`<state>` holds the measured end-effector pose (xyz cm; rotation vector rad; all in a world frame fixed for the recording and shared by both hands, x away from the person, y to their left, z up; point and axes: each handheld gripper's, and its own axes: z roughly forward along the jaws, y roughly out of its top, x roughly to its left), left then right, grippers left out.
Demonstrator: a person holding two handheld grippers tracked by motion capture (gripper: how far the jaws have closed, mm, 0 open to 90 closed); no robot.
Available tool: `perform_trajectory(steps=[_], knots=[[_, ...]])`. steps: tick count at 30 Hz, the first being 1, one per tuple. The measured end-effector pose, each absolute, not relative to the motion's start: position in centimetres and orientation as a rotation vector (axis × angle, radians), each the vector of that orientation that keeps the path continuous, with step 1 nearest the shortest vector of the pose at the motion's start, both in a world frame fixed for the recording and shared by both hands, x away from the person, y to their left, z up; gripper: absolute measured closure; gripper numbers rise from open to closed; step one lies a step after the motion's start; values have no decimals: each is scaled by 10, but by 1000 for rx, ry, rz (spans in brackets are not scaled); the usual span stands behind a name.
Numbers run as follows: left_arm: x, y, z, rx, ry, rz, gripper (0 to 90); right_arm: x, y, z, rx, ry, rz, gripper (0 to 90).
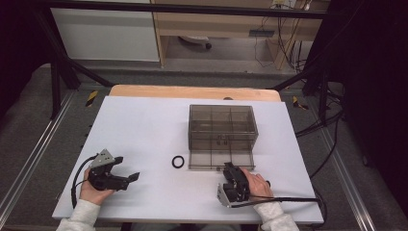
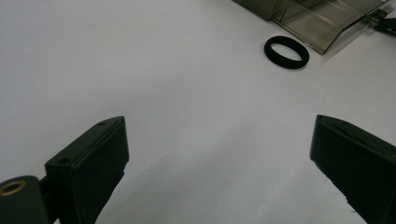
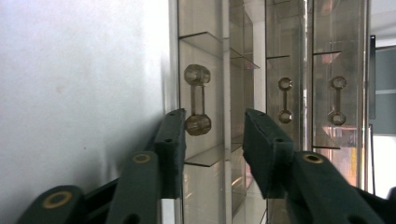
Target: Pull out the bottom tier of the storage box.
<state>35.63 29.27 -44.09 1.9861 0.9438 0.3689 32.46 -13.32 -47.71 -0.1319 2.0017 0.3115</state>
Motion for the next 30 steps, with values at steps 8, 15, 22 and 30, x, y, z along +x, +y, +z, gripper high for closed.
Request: perform_trajectory(steps=[8,15,22,30], knots=[[356,293,-441,1985,945,369,45,328,-136,-468,-43,2052,377,358],[356,292,-441,1988,944,367,45,330,-138,-460,46,2105,444,253],[356,293,-441,1987,943,367,45,334,-141,-455,166,2151,515,179],[356,293,-441,1987,944,368,45,338,-148,-448,311,2186,661,130]])
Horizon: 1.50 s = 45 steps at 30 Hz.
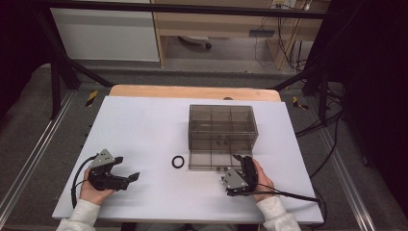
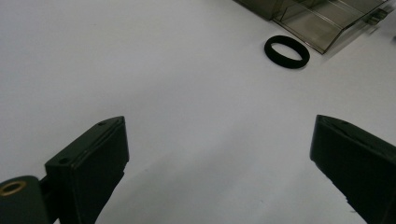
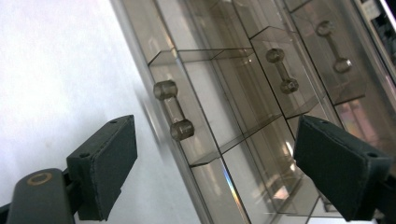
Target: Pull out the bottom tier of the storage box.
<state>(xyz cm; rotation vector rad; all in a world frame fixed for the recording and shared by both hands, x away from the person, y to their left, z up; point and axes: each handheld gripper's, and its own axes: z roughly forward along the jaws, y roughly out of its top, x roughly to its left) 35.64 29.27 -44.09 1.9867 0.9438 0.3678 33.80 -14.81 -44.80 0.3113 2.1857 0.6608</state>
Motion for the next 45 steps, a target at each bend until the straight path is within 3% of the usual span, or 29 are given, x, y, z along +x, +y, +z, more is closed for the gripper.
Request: perform_trajectory(steps=[15,45], knots=[[357,292,-441,1990,944,363,44,345,-166,-439,578,2236,914,56],[357,291,-441,1994,940,363,45,356,-218,-427,999,2282,1210,6]])
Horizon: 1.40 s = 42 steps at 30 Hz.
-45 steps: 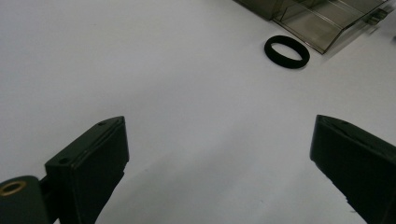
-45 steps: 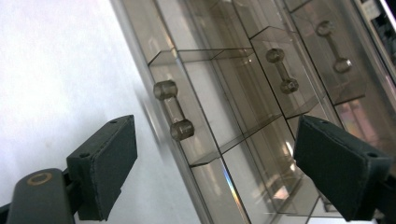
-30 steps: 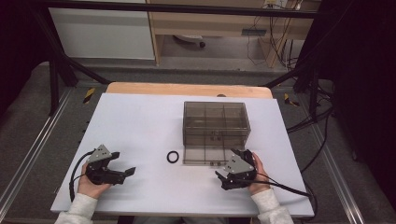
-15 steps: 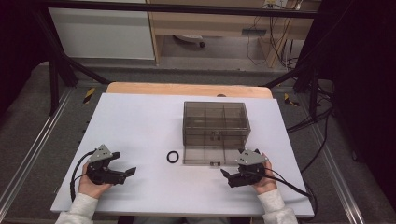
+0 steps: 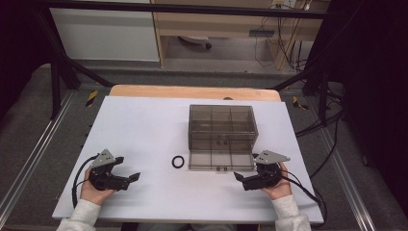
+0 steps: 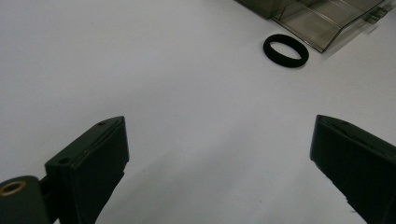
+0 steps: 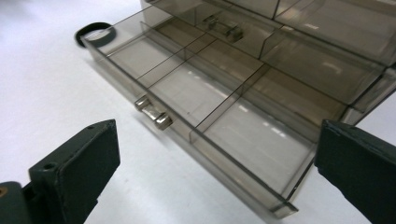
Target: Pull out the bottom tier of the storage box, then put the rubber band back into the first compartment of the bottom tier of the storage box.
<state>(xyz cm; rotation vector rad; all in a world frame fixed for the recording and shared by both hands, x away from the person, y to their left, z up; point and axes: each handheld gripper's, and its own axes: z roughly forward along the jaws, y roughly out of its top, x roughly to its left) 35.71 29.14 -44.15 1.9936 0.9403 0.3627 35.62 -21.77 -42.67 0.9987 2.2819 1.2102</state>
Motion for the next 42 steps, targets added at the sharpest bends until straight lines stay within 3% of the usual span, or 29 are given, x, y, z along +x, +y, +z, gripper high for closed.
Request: perform_trajectory(steps=[42], knots=[[357,278,-439,2025,933,364,44,360,-251,-434,1110,2279,1292,3]])
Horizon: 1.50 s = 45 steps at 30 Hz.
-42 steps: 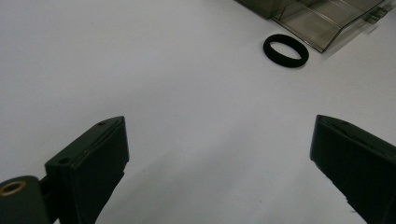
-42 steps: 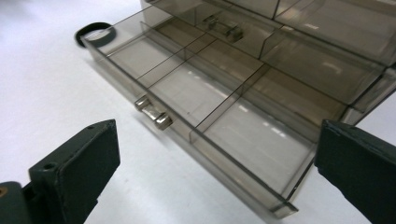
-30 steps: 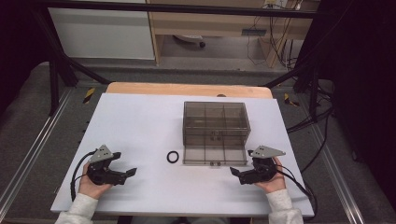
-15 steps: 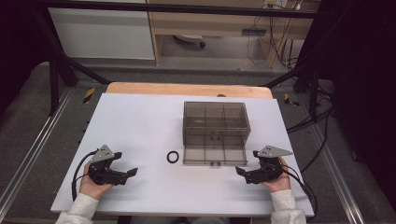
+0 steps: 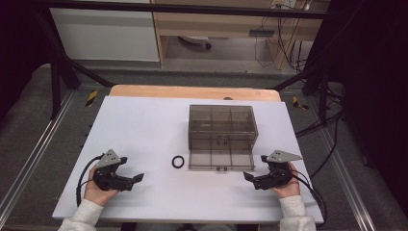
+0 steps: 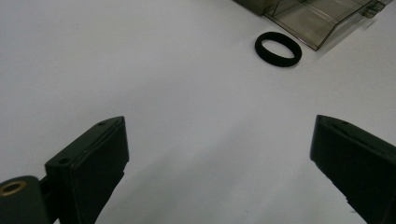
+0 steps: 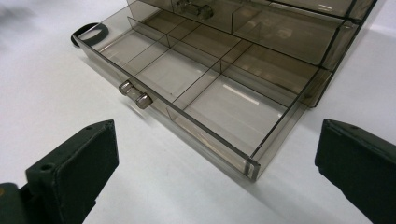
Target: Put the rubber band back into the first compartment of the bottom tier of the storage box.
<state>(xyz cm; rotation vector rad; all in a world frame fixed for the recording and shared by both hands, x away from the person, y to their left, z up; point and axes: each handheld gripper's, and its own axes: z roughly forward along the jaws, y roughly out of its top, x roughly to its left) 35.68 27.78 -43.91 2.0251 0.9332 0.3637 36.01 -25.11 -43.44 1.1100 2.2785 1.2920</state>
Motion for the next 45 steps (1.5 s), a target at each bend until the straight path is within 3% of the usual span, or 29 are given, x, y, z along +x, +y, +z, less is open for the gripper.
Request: perform_trajectory(steps=[45], knots=[[365,239,-422,2051,919,355,50,362,-252,-436,1117,2272,1297,3]])
